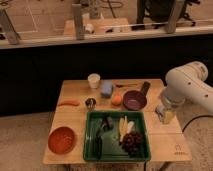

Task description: Place fork in table surface

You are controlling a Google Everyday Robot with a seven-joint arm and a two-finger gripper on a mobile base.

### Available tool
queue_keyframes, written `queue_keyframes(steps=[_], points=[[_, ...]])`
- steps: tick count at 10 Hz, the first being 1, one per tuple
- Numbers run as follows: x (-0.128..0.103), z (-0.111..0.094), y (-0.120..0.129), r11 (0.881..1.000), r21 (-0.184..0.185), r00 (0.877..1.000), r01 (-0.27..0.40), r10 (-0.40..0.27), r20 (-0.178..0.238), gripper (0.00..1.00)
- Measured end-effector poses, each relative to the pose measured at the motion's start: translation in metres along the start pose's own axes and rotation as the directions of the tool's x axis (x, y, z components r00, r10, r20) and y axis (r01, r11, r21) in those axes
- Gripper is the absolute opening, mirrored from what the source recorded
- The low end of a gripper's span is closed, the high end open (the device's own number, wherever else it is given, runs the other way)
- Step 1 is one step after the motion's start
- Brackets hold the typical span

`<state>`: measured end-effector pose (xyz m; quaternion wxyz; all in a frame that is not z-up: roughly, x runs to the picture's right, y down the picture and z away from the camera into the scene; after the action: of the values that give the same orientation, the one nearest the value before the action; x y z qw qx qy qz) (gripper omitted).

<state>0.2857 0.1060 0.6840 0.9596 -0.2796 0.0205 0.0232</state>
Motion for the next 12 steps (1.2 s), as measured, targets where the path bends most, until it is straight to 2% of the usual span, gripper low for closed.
queue_keyframes(steps=[10, 12], points=[[0.000, 0.000, -0.001, 1.000, 0.002, 1.000, 0.000, 0.000, 0.002, 0.80], [-0.019, 0.004, -0.022, 0.999, 0.030, 0.999, 0.039, -0.040, 0.022, 0.80]])
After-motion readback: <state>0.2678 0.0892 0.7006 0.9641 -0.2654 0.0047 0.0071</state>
